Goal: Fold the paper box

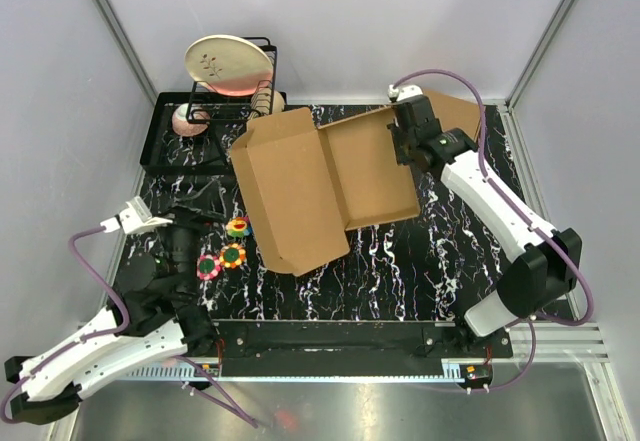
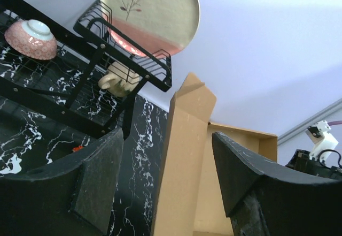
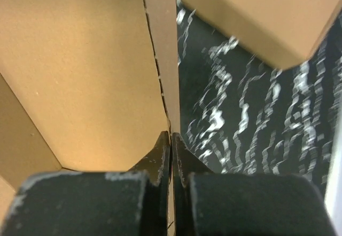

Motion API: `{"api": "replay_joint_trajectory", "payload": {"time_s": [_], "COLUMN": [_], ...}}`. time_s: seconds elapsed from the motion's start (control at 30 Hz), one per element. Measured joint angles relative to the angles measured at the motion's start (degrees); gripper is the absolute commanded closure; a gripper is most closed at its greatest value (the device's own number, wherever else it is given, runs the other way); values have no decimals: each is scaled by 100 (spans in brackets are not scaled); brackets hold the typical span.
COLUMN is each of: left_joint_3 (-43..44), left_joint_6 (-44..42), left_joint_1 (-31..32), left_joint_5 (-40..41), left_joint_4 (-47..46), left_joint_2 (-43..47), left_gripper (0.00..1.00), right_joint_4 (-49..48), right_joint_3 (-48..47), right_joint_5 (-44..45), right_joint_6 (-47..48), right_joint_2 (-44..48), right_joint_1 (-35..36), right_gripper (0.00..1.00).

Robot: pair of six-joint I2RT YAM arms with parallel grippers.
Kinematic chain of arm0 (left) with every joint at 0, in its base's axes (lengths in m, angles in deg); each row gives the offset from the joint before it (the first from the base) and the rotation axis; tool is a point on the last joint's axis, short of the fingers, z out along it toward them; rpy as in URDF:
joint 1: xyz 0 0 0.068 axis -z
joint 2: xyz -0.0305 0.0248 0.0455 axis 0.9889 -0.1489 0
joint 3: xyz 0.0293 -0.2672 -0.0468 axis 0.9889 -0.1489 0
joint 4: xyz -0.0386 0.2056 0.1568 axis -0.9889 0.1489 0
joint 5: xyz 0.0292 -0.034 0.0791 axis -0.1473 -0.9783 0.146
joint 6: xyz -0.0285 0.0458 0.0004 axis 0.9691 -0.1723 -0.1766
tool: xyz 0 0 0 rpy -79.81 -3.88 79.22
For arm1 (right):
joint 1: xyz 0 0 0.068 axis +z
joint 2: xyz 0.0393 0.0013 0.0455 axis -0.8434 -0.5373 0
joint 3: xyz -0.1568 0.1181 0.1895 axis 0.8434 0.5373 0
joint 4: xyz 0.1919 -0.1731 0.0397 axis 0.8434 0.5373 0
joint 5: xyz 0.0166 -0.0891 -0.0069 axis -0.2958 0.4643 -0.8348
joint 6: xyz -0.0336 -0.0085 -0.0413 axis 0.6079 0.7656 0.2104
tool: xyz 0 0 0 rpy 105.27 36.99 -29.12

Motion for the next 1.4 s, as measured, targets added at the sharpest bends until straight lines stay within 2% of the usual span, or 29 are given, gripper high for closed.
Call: {"api": "replay_joint_trajectory", "payload": {"time_s": [0.2,0.4,0.47,0.53,0.6,0.63,0.73,0.87,0.97,1.13,1.23,1.4], "left_joint_3": [-181,-216,-216,-221,-223,-223,-223,-199,-107,48,48,46], "left_joint_6": [553,1060,1189,1263,1294,1296,1261,1045,837,678,684,691], "left_joint_1": [0,0,0,0,0,0,0,0,0,0,0,0], "left_joint_5": [-400,-951,-1095,-1182,-1235,-1250,-1246,-1211,-1158,-1123,-1119,-1040], "left_joint_4": [240,527,588,640,667,664,658,643,640,595,702,1010], "left_joint_2": [-216,-715,-839,-909,-951,-957,-955,-942,-901,-802,-807,-758], "left_gripper": [31,33,33,33,32,32,31,31,32,33,33,32], "right_joint_4": [136,-37,-131,-184,-186,-190,-203,-31,-15,-962,-1357,-1733], "right_joint_3": [907,2061,2529,2839,3064,3119,3143,2848,2341,2068,1788,1405], "right_joint_5": [-1596,-2667,-2905,-3051,-3165,-3171,-3064,-2671,-2319,-2361,-2752,-3303], "right_joint_6": [-1307,-2321,-2623,-2800,-2949,-2994,-3029,-2874,-2632,-1902,-1401,-597], "right_joint_2": [98,273,337,334,334,334,439,807,1051,1331,822,-553], "right_joint_1": [-564,-734,-748,-748,-748,-748,-748,-748,-752,-761,-763,-750], "right_gripper": [100,99,90,71,61,52,39,36,39,42,43,43]}}
